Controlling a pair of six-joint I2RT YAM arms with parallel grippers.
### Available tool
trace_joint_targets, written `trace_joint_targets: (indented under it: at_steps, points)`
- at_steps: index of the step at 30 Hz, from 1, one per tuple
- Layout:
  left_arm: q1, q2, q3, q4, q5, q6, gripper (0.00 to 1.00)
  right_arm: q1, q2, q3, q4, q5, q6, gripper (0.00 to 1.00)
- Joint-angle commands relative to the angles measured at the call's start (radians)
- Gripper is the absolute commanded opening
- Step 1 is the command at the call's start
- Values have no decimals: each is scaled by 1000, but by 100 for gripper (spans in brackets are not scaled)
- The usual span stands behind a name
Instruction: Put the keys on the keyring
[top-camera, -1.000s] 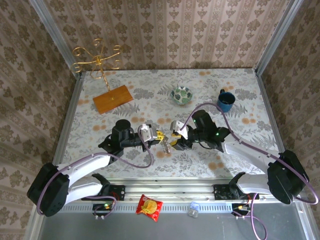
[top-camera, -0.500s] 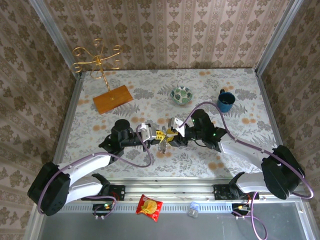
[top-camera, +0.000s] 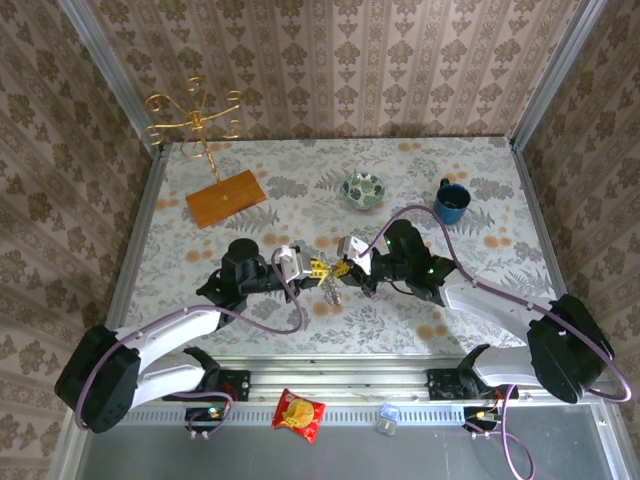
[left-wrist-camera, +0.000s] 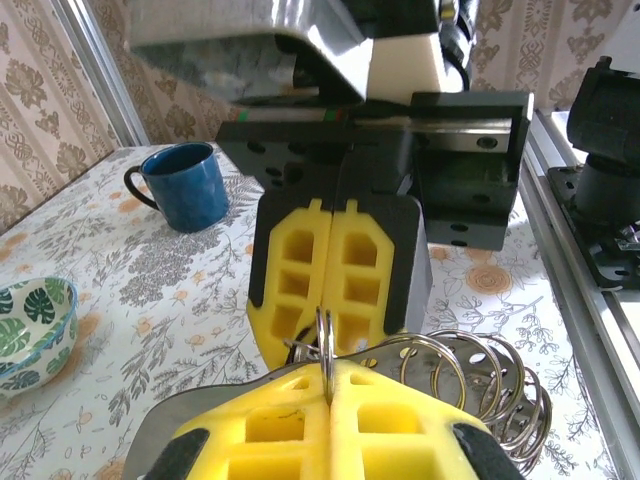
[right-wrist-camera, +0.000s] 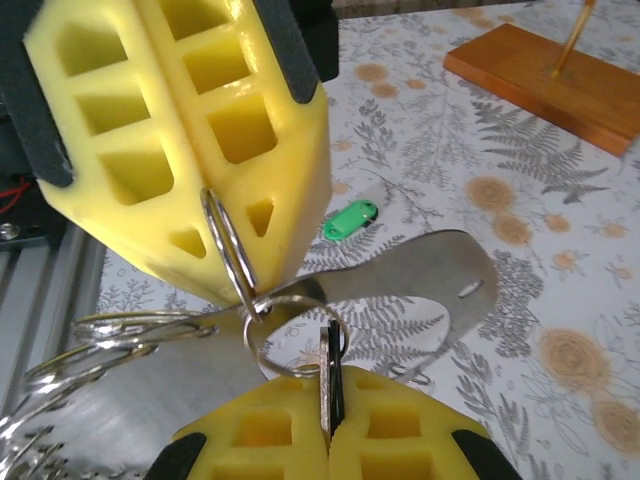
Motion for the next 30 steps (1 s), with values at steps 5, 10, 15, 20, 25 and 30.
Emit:
trace_joint_targets:
  at_steps: [5, 10, 15, 20, 25, 30]
  points:
    - [4, -13, 20, -85, -27, 51, 0, 0, -73, 90, -157, 61, -66, 0]
    - [4, -2, 28, -95, -42, 55, 0, 9, -96, 135, -236, 71, -95, 0]
    - [3, 1, 24, -81, -50, 45, 26, 20, -96, 165, -292, 120, -105, 0]
    - [5, -57, -29, -23, -136, 3, 52, 26, -95, 192, -325, 182, -93, 0]
    - [6, -211, -148, 97, -376, -37, 62, 59, -77, 211, -299, 183, -66, 0]
    - [11, -379, -210, 101, -646, -38, 66, 119, -22, 245, -213, 162, -19, 0]
